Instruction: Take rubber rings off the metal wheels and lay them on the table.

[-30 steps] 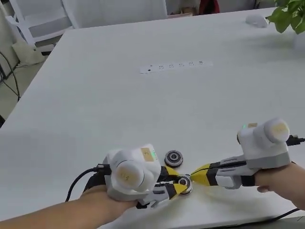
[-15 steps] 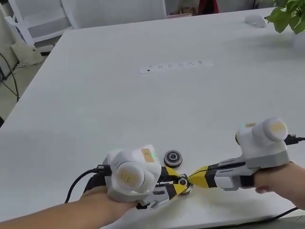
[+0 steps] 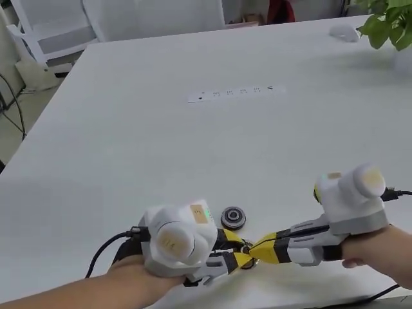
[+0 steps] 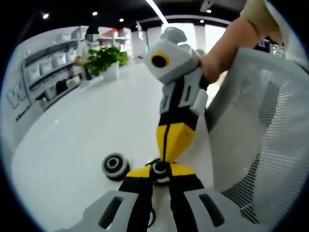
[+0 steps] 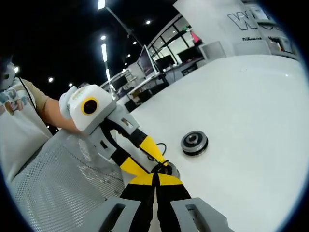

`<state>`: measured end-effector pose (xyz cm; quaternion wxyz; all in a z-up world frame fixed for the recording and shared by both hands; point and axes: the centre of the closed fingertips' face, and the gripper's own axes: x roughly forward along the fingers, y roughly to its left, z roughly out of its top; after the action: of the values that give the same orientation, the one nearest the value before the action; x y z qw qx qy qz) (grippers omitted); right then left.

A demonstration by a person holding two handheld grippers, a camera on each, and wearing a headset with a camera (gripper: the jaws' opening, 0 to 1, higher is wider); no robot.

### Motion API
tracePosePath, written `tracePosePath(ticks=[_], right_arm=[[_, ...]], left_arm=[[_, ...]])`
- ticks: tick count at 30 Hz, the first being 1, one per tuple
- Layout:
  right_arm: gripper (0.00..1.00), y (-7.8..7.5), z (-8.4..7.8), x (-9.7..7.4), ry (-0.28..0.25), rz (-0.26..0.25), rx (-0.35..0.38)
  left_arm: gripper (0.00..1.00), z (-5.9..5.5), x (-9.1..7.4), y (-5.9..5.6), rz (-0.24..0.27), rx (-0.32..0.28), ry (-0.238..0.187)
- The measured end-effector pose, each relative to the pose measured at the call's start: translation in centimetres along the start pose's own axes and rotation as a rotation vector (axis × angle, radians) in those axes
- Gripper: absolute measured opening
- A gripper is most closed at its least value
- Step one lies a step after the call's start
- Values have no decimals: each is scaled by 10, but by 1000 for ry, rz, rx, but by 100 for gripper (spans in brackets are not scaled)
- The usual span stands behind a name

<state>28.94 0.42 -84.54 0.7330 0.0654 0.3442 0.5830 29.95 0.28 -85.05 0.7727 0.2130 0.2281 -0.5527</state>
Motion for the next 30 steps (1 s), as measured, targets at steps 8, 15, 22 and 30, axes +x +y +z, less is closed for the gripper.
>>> tracePosePath(ticks=[8, 15, 22, 30], right_arm=[[0, -4, -1, -1, -2, -24, -3], [0, -6, 0, -1, -9, -35, -10], [0, -7, 1, -2, -14, -39, -12], [0, -2, 5, -2, -27, -36, -13]], left_arm=[[12, 0, 0, 0, -2, -4, -4], [13, 1, 0, -1, -13, 1, 0], [15, 1, -3, 0, -38, -12, 7], [18, 10, -15, 2, -44, -10, -11]])
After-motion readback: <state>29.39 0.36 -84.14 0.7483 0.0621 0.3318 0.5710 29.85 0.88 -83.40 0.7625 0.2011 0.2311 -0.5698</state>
